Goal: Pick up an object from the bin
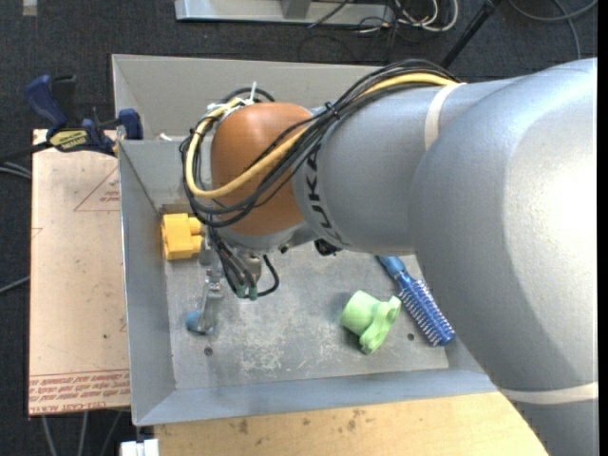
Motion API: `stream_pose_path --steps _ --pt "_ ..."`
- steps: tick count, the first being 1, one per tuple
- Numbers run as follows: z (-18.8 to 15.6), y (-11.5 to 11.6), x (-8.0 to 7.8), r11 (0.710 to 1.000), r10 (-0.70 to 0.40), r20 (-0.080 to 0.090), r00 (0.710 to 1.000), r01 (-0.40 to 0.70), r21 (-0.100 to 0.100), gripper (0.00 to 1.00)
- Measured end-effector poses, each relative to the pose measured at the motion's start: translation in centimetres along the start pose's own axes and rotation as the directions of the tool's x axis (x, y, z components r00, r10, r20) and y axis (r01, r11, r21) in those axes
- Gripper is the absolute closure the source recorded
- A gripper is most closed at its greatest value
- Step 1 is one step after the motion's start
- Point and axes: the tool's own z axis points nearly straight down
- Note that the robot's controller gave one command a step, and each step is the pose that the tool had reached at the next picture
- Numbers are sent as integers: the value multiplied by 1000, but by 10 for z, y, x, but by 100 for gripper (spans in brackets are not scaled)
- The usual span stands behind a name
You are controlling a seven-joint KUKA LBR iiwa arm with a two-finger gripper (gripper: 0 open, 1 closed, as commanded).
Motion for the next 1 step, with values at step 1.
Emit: stream_pose_path --steps 1 --pt "75 -11 49 997 -71 -8 997 71 4 0"
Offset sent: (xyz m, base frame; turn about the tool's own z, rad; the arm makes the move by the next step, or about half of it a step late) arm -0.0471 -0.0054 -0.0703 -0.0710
